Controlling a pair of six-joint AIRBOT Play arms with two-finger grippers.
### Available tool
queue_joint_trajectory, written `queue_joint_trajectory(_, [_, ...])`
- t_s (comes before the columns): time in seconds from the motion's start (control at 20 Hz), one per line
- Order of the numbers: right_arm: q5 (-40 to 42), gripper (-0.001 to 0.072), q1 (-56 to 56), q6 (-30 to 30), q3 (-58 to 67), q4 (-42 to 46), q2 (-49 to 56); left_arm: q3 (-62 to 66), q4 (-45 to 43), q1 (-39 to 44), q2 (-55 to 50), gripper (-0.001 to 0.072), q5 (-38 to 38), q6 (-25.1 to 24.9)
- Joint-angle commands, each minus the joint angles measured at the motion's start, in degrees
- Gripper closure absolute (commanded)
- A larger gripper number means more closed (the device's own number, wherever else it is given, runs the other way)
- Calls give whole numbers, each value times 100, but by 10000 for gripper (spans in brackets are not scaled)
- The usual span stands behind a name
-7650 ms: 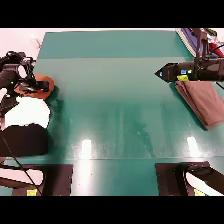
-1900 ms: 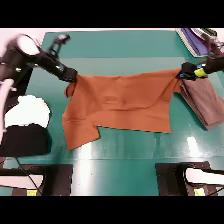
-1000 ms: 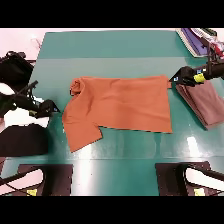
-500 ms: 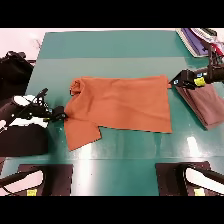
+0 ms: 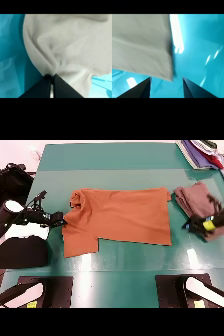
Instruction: Fold the shirts.
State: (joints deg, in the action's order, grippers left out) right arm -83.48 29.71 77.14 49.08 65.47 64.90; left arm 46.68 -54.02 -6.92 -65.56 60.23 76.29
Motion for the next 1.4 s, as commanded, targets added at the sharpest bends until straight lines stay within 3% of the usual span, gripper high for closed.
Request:
queue_joint_trajectory(0.0, [308, 247, 737, -103, -1351, -334, 133, 70, 4, 4, 153, 681, 109, -33])
queue_joint_trajectory(0.3, [1412, 264, -48, -529, -1982, -1971, 634, 70, 20, 4, 153, 681, 208, -28])
queue_joint_trajectory(0.35, [1550, 339, -319, -527, -1915, -2000, 693, 70, 20, 4, 153, 681, 223, -28])
queue_joint_trajectory(0.45, [1650, 623, -822, -533, -1683, -1947, 737, 74, 22, 4, 155, 681, 317, -31])
queue_joint_trajectory(0.5, [1602, 690, -1025, -553, -1497, -1886, 715, 129, 15, 2, 177, 681, 448, -31])
queue_joint_trajectory(0.75, [1241, 691, -1388, -673, 308, -1875, -649, 1368, 0, 2, 1325, 681, 916, 52])
queue_joint_trajectory(1.0, [1434, 691, -800, -667, 2927, -1878, -2050, 4520, 2, 2, 2332, 681, 872, 442])
queue_joint_trajectory(1.15, [1403, 691, -186, -645, 4148, -1875, -2402, 6443, -11, 2, 2365, 682, 852, 529])
queue_joint_trajectory(1.35, [1080, 691, 538, -363, 5189, -1882, -2389, 7364, -409, 2, 2367, 683, 479, 778])
